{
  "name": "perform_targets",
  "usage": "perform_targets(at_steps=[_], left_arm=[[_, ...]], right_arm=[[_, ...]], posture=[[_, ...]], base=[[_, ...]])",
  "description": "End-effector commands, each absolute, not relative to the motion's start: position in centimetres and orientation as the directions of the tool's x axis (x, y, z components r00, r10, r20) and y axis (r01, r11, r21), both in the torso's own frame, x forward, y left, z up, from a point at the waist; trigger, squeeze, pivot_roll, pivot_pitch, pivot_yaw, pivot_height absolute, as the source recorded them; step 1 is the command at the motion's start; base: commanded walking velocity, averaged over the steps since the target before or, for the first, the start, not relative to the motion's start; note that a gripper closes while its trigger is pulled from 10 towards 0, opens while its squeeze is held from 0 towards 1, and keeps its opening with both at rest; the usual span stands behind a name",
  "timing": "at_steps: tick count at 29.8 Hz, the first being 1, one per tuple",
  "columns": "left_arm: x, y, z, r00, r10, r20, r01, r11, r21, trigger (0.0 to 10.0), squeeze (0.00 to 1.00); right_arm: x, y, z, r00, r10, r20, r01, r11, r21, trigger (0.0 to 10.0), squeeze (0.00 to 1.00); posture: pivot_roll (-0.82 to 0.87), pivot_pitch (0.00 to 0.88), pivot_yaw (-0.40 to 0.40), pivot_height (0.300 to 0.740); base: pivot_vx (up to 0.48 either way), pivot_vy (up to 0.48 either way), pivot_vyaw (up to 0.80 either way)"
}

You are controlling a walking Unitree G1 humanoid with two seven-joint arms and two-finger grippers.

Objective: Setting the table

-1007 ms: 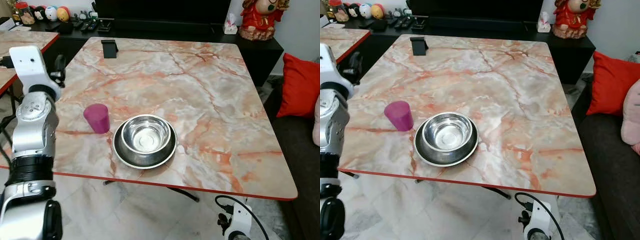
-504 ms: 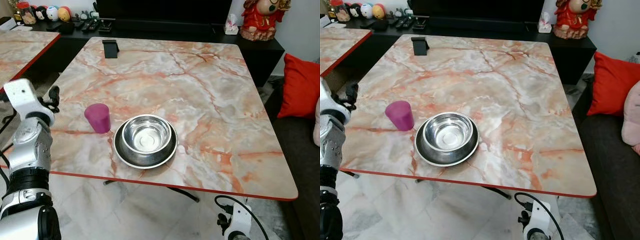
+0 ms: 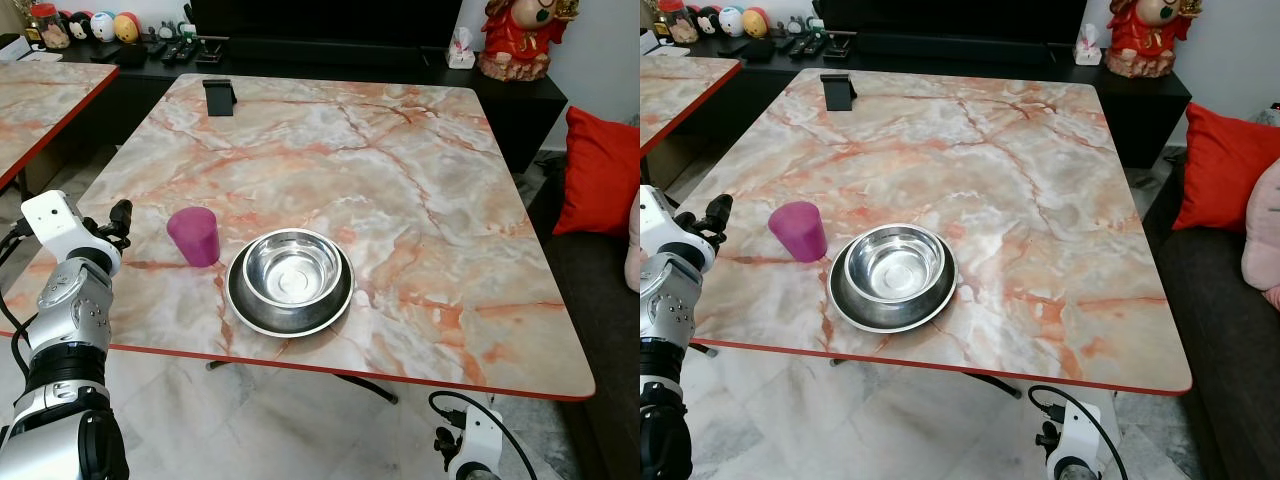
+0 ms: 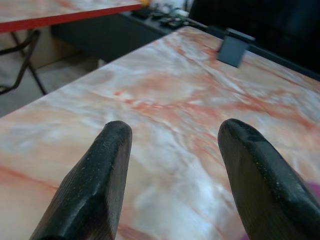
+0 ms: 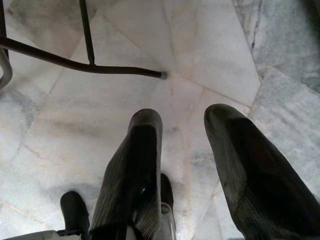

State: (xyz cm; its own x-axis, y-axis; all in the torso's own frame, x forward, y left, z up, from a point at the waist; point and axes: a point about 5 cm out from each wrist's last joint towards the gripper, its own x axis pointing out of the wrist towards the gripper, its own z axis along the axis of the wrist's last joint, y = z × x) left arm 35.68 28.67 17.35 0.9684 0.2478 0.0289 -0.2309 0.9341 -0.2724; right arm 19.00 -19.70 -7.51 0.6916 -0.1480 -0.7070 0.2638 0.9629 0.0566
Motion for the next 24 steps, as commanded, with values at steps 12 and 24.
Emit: perform_targets(at_steps=[12,24], left_arm=[[36.2,25.6,15.3,0.996,0.093,-0.004,-0.091,0.965,-0.245,10.0,0.00],[36.0,27.0,16.3,0.985,0.171,0.037,-0.162,0.971,-0.173,10.0,0.00]], right_arm=[[18.6,-19.5,-7.8,0.676,-0.143,-0.723,0.265,0.962,0.058,10.0,0.00],[18.7,-19.5,-7.7,0.678,-0.142,-0.721,0.264,0.963,0.058,10.0,0.00]], posture=[[0.04,0.072,-0.014,0.740],[0.04,0.074,-0.016,0.740]], base=[[0.000,0.000,0.00],[0.000,0.000,0.00]])
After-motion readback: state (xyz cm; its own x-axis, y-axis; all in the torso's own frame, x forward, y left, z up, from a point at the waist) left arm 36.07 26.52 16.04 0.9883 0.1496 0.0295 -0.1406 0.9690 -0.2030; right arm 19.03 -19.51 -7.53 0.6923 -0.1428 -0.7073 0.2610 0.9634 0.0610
